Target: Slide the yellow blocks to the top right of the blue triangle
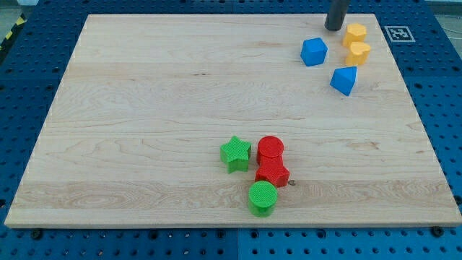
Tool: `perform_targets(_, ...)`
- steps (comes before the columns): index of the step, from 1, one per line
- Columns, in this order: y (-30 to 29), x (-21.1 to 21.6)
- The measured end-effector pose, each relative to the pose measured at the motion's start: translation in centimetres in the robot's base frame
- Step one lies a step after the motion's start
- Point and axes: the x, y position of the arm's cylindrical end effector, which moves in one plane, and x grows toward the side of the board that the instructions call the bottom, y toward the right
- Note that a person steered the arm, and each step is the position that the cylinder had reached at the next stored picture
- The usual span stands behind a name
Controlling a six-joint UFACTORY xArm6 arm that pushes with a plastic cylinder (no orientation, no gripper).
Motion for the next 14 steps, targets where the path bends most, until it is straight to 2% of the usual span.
perform_targets(1,0.0,-2.6)
perform_targets(2,-0.1,-3.2)
perform_targets(8,3.5,-3.0)
perform_targets(9,3.5,-2.2)
perform_targets(11,3.5,2.7)
perform_targets(14,3.3,3.6)
